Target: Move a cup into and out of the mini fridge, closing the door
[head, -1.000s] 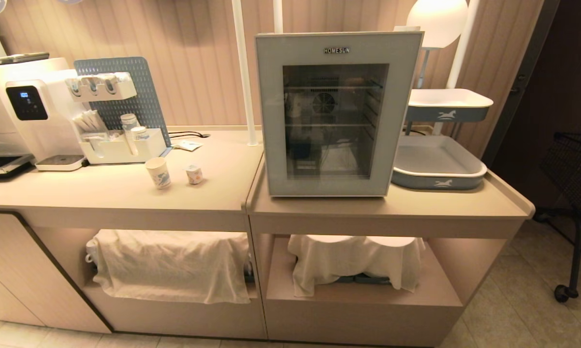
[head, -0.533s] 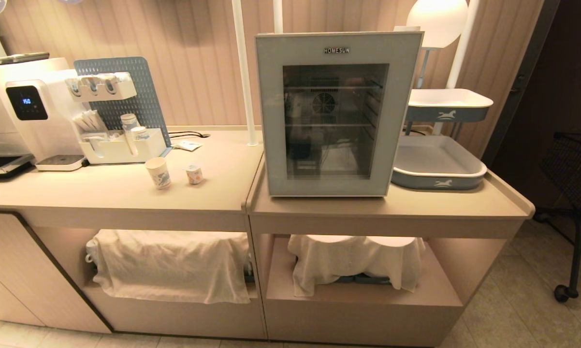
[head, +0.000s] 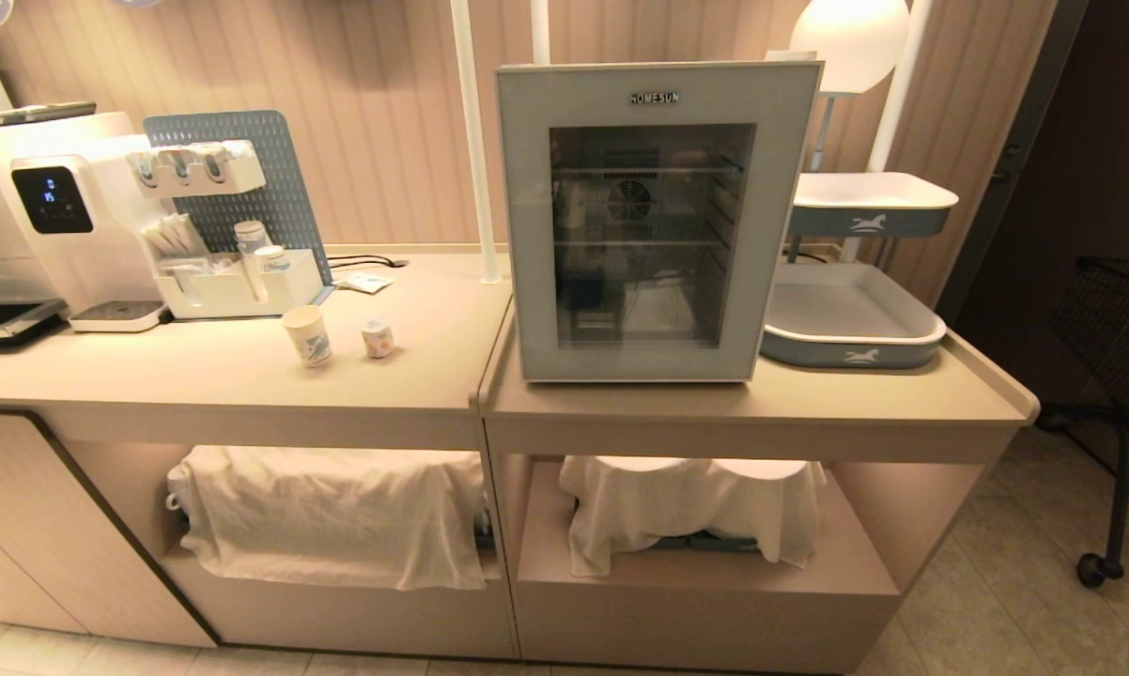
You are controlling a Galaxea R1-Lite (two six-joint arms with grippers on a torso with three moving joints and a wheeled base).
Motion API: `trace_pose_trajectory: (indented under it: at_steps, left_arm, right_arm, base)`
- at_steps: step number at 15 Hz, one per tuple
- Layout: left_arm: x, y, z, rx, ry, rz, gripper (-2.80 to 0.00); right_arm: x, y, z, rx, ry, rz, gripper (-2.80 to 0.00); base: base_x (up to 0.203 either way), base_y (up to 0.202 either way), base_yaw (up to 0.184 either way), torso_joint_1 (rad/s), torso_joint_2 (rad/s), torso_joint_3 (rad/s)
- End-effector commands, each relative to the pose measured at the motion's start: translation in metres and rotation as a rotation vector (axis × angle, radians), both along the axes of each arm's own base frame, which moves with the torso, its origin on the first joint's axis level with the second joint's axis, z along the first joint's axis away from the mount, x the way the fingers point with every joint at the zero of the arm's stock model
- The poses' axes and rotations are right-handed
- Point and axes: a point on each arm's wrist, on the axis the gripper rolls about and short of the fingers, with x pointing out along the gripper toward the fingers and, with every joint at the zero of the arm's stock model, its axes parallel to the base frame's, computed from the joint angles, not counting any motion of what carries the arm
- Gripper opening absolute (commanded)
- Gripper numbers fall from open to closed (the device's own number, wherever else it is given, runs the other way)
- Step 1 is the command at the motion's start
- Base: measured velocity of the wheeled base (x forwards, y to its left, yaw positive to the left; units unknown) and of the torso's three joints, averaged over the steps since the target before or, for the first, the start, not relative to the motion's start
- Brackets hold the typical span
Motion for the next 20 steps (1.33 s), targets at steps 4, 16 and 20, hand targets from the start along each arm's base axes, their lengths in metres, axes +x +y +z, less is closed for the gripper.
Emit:
trace_pose_trajectory:
  at_steps: [4, 16, 20]
  left_arm:
    - [0.0000, 0.0000, 0.0000, 0.001, 0.000, 0.000, -2.80]
    - [0.0000, 0.0000, 0.0000, 0.001, 0.000, 0.000, -2.80]
    - [0.0000, 0.0000, 0.0000, 0.001, 0.000, 0.000, -2.80]
  right_arm:
    - [0.0000, 0.0000, 0.0000, 0.001, 0.000, 0.000, -2.80]
    - [0.0022, -0.0002, -0.0006, -0.004, -0.046, -0.008, -2.80]
    - [0.0022, -0.0002, -0.0006, -0.010, -0.046, -0.007, -2.80]
  base:
    - [0.000, 0.000, 0.000, 0.000, 0.00, 0.000]
    - [0.000, 0.000, 0.000, 0.000, 0.00, 0.000]
    - [0.000, 0.000, 0.000, 0.000, 0.00, 0.000]
